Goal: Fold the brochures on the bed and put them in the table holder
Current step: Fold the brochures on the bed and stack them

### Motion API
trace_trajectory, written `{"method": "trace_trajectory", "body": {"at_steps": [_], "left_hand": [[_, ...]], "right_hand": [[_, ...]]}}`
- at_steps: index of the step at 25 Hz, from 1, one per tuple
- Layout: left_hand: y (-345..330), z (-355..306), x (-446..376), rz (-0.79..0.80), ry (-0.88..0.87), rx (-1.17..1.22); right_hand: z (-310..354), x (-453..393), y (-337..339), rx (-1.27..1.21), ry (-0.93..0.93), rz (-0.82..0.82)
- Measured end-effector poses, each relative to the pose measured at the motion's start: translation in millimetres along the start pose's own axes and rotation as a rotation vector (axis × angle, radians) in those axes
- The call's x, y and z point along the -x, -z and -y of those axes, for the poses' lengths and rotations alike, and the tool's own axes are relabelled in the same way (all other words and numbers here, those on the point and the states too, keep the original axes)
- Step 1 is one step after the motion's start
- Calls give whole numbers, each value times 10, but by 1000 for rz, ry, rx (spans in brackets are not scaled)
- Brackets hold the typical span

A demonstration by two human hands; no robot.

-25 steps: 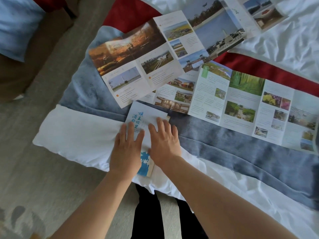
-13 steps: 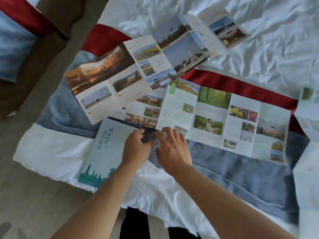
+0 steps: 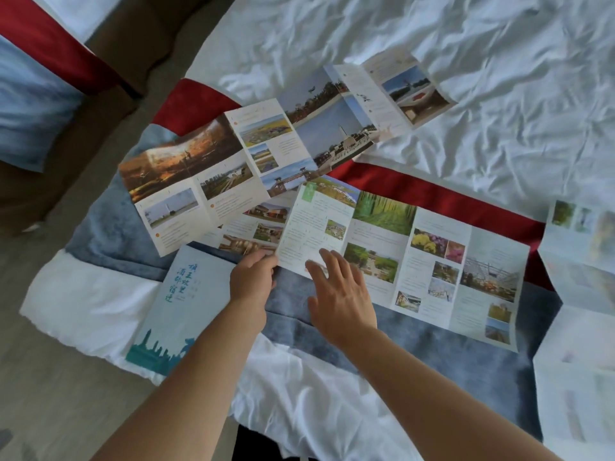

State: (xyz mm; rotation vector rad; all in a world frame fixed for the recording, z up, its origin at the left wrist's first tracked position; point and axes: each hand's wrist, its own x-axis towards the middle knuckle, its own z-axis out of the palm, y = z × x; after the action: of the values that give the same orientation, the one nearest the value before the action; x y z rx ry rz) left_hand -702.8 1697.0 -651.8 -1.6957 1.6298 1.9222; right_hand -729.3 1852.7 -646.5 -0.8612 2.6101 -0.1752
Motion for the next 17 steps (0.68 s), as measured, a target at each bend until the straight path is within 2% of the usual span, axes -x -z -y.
{"method": "trace_trajectory", "body": {"at_steps": [6,11,14,17], "left_hand": [[-31,-4,-6,66,29,138],[-120,106,67,239,40,207],[-103,103,34,295,20,156],[-53,90,-49,261,-76,-14]], "right_hand": [[192,-232,41,10,-77,-43],[302,-388,-51,33,-255,-59],[301,-409,-96,9,-303,-59],[270,-392,-126,-21,-351,-90]]}}
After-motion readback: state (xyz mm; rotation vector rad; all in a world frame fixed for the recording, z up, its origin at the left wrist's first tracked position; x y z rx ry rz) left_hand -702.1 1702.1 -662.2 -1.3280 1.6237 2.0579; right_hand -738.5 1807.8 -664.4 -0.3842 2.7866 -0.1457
